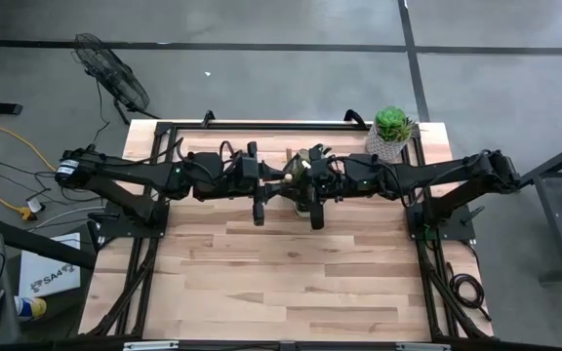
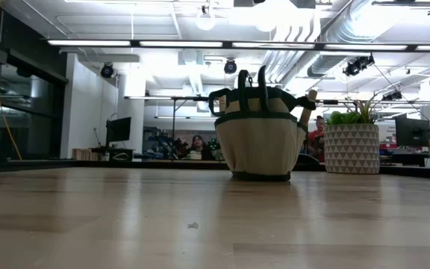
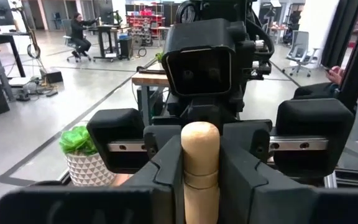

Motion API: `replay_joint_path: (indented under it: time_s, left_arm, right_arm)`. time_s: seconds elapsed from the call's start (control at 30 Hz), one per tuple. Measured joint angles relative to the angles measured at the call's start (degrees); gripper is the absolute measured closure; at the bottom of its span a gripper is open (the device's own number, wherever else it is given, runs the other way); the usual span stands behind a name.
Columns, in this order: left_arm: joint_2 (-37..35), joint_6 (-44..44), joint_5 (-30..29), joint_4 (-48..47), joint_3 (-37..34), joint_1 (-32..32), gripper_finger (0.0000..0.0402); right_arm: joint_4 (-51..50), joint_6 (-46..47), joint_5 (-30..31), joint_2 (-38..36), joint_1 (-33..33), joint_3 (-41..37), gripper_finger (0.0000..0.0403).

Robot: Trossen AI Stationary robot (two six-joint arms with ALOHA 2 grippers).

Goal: Pick & Place Garden tools in Gardening bag
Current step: Put the brown trowel into the gardening bag

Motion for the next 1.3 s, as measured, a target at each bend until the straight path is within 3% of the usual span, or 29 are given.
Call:
replay_joint_path:
  time_s: [0.3, 0.6, 0.9, 1.03, 1.3]
  left_arm:
    - [0.01, 0.45, -0.1, -0.69, 0.0, 0.02, 0.0335]
    - [-1.73, 4.68, -4.08, -4.25, -0.01, -0.02, 0.0336]
    - [-1.96, 6.08, -5.84, -5.9, -1.74, 0.61, 0.0336]
    - [-2.48, 3.99, -5.79, -2.1, -6.82, 2.34, 0.0336]
    - [-3.6, 2.66, 0.46, 20.67, -21.27, 7.87, 0.0336]
  right_arm:
    - [-1.71, 0.37, 0.03, 0.0, 0.0, 0.09, 0.0341]
    - [-14.15, 4.35, 3.48, -2.18, 0.07, 0.04, 0.0212]
    - [-24.06, 6.5, 5.65, -6.71, 0.06, 0.04, 0.0192]
    - [-27.01, 6.93, 7.63, -8.57, 0.04, 0.04, 0.0191]
    - [-30.44, 8.22, 7.3, -11.62, 0.04, 0.02, 0.0191]
